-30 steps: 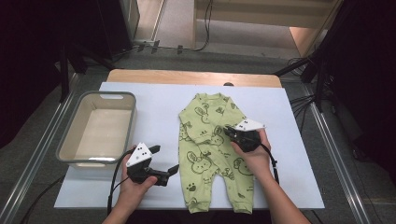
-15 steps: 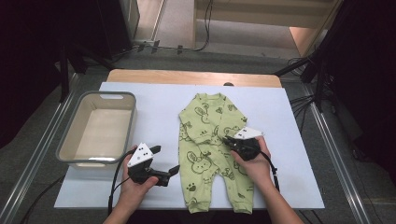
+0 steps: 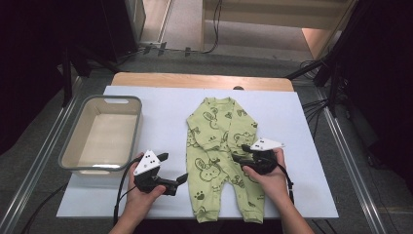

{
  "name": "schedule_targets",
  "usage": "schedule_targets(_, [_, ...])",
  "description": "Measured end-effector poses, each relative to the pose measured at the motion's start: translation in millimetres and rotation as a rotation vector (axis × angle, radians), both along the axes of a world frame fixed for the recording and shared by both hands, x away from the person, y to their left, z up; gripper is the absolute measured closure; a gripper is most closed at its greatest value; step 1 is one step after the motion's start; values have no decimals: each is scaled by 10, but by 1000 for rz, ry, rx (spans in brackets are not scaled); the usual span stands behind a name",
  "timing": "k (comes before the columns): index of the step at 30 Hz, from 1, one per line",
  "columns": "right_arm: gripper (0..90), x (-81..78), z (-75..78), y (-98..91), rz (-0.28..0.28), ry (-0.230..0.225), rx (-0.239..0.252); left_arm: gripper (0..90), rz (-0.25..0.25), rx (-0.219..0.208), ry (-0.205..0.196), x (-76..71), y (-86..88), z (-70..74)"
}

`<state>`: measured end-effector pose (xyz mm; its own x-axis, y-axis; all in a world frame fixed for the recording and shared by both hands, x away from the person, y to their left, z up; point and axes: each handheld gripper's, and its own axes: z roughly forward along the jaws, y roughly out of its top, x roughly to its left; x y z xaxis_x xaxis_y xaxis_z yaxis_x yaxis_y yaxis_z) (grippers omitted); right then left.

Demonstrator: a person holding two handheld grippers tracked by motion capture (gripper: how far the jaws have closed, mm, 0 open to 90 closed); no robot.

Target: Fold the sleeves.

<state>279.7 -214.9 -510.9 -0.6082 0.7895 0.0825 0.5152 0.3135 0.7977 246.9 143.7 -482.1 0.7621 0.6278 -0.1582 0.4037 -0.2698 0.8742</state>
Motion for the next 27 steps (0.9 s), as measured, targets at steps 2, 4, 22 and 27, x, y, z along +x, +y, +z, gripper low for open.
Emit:
schedule_targets(2, [337, -57, 18, -56, -16, -21, 17, 0, -2, -1, -1, -4, -10, 0])
schedule_targets(4, [292, -101, 42, -104, -23, -26, 42, 0, -5, -2, -2, -12, -17, 0])
schedule_targets(22, [0, -429, 139, -548, -79, -56, 141, 0, -7, 4, -10, -6, -18, 4])
schedule_targets(27, [0, -512, 149, -716, -113, -77, 158, 0, -10, 3, -14, -19, -17, 16])
